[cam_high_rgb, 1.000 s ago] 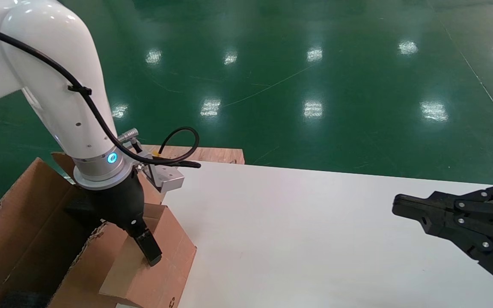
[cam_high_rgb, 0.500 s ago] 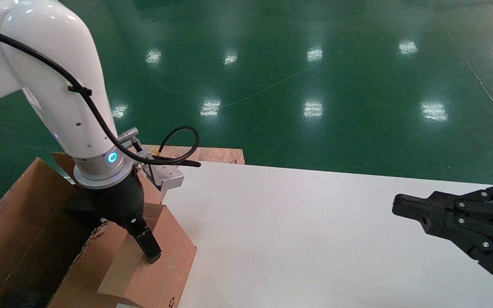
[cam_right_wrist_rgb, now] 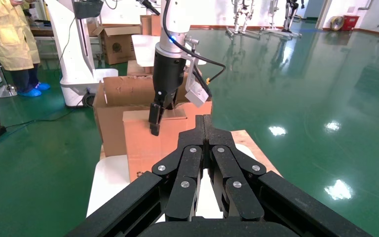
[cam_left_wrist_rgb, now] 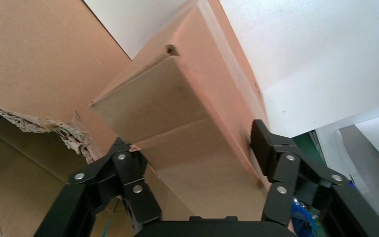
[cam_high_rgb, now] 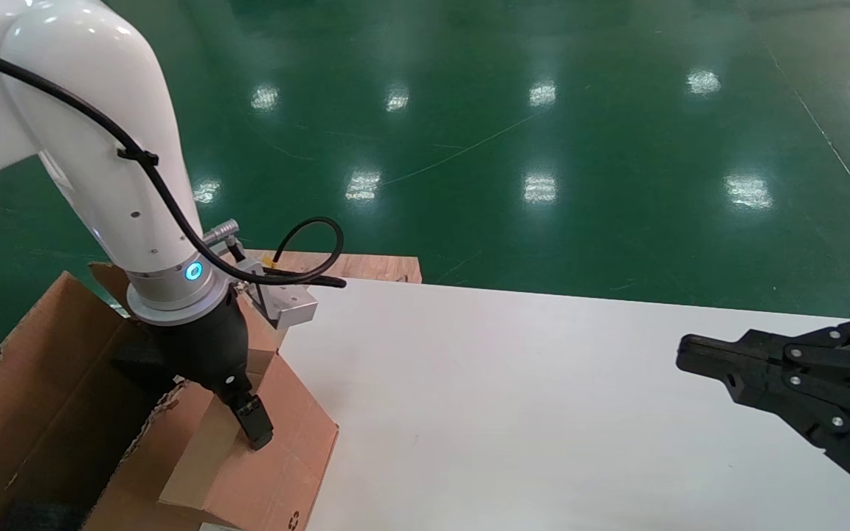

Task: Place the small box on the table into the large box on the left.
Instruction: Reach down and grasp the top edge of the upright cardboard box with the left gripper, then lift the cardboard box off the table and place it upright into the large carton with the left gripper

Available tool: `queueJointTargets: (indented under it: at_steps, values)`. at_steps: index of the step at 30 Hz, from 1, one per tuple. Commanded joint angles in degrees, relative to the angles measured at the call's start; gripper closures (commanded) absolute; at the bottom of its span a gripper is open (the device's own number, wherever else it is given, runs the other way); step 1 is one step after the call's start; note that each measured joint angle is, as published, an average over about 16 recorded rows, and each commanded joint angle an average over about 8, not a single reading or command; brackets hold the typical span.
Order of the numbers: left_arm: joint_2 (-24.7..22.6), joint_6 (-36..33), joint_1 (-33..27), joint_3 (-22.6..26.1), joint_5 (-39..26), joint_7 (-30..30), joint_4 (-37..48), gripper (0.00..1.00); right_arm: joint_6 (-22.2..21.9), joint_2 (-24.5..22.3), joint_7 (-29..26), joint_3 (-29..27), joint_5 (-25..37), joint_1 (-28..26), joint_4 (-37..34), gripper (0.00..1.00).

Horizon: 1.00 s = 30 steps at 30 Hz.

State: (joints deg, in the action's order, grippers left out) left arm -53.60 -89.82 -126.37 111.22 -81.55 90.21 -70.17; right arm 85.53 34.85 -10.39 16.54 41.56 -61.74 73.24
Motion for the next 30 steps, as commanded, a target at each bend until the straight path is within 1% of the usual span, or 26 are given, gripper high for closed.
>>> queueJointTargets:
  at_steps: [1, 6, 7, 14, 15, 22, 30]
  values:
    - [0.0, -0.01, 0.0, -0.01, -0.04, 0.01, -0.02, 1.0, 0.0, 0.0, 0.0, 0.0, 0.0, 0.0, 0.0, 1.0]
    - [0.01, 0.01, 0.0, -0.02, -0.06, 0.02, -0.03, 1.0, 0.0, 0.0, 0.0, 0.0, 0.0, 0.0, 0.0, 1.0]
    - [0.02, 0.05, 0.0, -0.01, -0.07, 0.03, -0.04, 1.0, 0.0, 0.0, 0.0, 0.0, 0.0, 0.0, 0.0, 0.96]
    - [0.08, 0.95, -0.79, 0.31, -0.9, 0.69, -0.38, 1.0, 0.0, 0.0, 0.01, 0.01, 0.0, -0.01, -0.02, 0.09]
    - [0.12, 1.18, -1.04, 0.32, -1.09, 0.84, -0.51, 1.0, 0.0, 0.0, 0.01, 0.02, -0.01, -0.01, -0.02, 0.0]
    - [0.66, 4.28, -4.29, -1.05, -3.02, 1.39, -1.45, 1.0, 0.0, -0.01, 0.03, 0.04, -0.02, -0.03, -0.04, 0.0]
    - [1.08, 12.4, -12.48, -5.25, -9.21, 3.08, 0.39, 1.0, -0.01, -0.02, 0.04, 0.07, -0.04, -0.03, -0.04, 0.0]
